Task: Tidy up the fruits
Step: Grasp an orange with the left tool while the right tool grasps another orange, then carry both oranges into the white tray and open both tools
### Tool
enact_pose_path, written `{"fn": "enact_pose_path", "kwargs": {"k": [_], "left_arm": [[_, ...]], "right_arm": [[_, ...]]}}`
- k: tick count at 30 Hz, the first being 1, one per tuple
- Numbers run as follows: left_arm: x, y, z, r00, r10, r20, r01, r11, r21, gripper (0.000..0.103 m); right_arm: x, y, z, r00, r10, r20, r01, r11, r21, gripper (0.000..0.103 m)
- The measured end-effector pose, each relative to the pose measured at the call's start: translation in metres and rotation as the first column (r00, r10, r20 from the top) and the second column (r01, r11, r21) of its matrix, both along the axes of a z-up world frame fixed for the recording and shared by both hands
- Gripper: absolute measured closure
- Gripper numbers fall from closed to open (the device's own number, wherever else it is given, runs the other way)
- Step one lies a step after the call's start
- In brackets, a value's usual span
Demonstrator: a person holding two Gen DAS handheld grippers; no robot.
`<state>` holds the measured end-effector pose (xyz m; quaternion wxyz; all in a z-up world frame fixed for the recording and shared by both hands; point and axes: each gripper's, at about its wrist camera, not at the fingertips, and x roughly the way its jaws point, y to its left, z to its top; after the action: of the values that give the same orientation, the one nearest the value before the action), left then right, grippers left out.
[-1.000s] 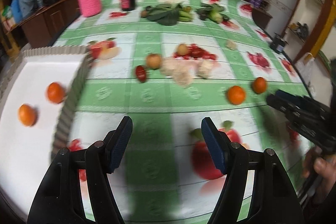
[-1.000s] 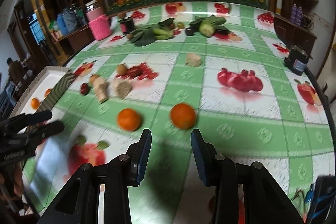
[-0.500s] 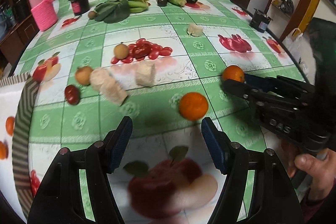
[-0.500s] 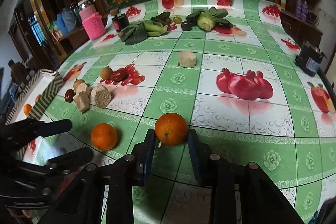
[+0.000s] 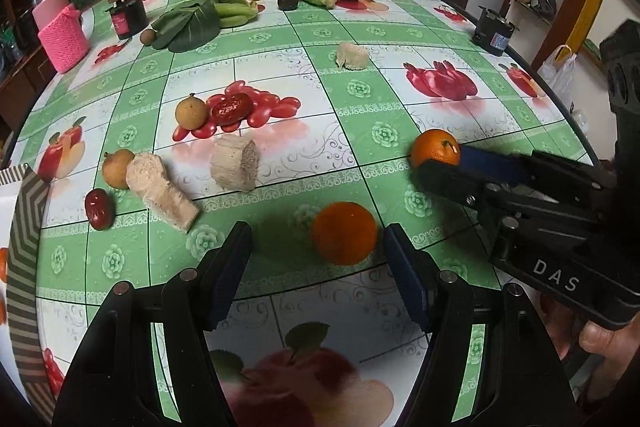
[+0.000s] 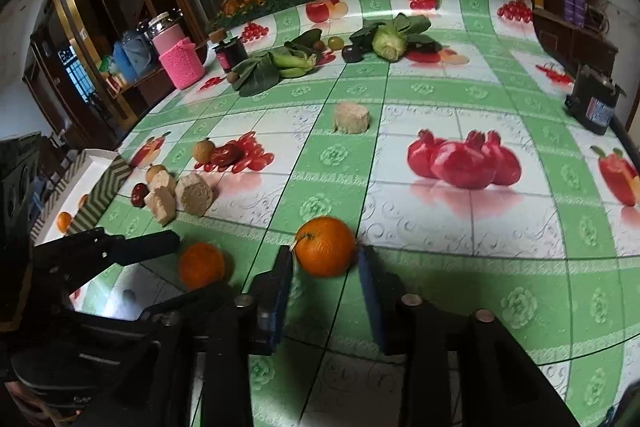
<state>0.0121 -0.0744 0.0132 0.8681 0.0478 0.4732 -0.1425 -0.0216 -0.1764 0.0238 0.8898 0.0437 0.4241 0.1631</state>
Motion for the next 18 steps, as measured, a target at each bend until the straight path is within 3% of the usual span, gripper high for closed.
{"fn": "enact_pose_path", "kwargs": {"k": [3, 5, 6, 7, 8, 9, 18], "left_arm": [[0.001, -0.001, 0.000, 1.000, -0.002, 0.001, 0.002, 1.000, 0.004, 0.035], [0.001, -0.002, 0.000, 1.000, -0.005, 0.005, 0.005, 1.000, 0.005, 0.035], [0.001, -0.003, -0.001, 1.000, -0.008, 0.013, 0.008, 1.000, 0.010, 0.039], [-0.001, -0.003, -0.001, 1.000, -0.011, 0.026, 0.011, 1.000, 0.014, 0.047], [-0.002, -0.004, 0.000, 0.999, -0.018, 0.039, 0.017, 1.000, 0.019, 0.065], [-0.003, -0.004, 0.000, 0.999, -0.022, 0.046, 0.021, 0.999, 0.025, 0.074], [-0.020, 0.033, 0.007, 0.999, 0.045, 0.016, -0.045, 0.999, -0.020, 0.074]], "right_arm": [[0.004, 0.001, 0.001, 1.000, -0.006, 0.005, 0.006, 1.000, -0.015, 0.065], [0.006, -0.004, -0.002, 1.000, -0.006, -0.012, 0.006, 1.000, 0.030, 0.065], [0.007, -0.007, -0.002, 1.000, -0.004, -0.017, 0.005, 0.998, 0.059, 0.071], [0.008, -0.009, -0.002, 1.000, -0.003, -0.024, 0.005, 0.997, 0.082, 0.072], [0.007, -0.009, -0.002, 1.000, -0.008, -0.021, 0.010, 0.997, 0.079, 0.072], [0.005, -0.008, -0.001, 1.000, -0.010, -0.016, 0.011, 0.998, 0.065, 0.072], [-0.015, 0.006, 0.010, 1.000, 0.022, 0.007, -0.023, 0.994, 0.109, 0.072]]}}
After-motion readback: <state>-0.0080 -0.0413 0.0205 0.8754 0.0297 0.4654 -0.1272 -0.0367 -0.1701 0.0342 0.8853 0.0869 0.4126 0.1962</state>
